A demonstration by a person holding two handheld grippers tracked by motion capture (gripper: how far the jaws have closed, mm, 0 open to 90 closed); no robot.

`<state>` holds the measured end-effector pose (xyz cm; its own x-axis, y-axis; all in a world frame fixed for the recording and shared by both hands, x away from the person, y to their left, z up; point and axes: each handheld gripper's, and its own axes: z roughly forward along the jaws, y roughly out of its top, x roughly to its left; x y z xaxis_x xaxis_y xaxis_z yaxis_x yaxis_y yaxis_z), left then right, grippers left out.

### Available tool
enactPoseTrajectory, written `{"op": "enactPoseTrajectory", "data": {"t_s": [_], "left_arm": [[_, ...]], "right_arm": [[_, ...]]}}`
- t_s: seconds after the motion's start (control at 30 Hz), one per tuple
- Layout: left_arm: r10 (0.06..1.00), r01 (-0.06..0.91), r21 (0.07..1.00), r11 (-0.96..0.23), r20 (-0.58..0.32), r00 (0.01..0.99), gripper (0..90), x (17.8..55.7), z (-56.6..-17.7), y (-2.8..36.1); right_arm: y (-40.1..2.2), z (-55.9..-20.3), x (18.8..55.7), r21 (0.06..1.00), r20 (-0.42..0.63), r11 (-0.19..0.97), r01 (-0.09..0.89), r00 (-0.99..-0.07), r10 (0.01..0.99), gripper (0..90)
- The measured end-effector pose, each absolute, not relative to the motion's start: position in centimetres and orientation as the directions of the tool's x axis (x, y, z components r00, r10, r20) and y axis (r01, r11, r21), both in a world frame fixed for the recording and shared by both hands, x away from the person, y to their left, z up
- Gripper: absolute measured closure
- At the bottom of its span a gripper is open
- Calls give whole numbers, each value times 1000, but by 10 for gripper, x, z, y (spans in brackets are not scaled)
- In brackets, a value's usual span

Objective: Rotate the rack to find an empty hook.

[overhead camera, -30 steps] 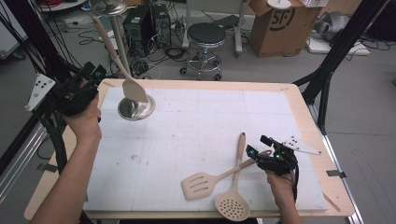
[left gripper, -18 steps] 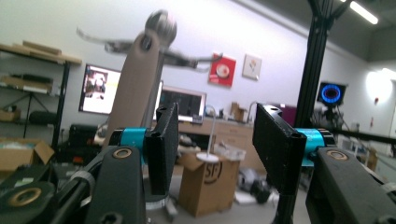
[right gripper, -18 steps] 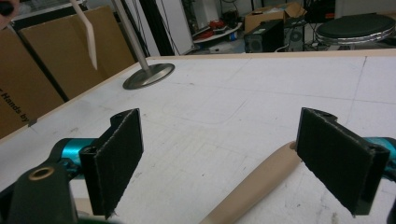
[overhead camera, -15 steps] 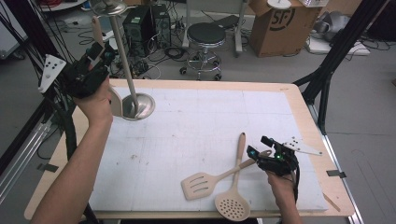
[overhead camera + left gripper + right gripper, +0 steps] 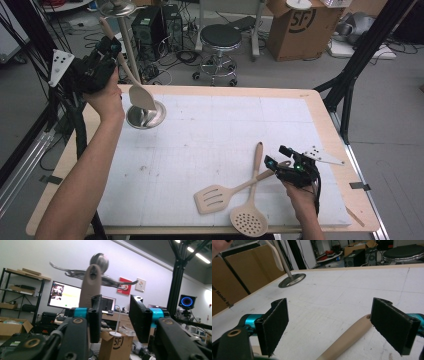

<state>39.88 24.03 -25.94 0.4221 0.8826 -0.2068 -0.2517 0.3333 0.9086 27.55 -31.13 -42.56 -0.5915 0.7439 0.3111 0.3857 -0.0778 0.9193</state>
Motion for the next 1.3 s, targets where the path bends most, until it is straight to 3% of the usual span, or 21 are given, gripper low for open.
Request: {"op": "enactPoseTrajectory", "data": {"t_s": [0.2,0.33,1.3], "left_arm": [[889,-280,911,304,-166,426,778,406,-239,241],[889,-277,917,287,-148,433,894,411,-230,240],[916,-241,945,220,-116,383,899,428,-222,267]], "right_arm": [[-312,-427,277,915,322,-84,394,-591,740,143],[-313,-427,277,915,322,-84,394,-588,742,142],[-315,-428,273,915,322,-88,394,-581,748,143]]}}
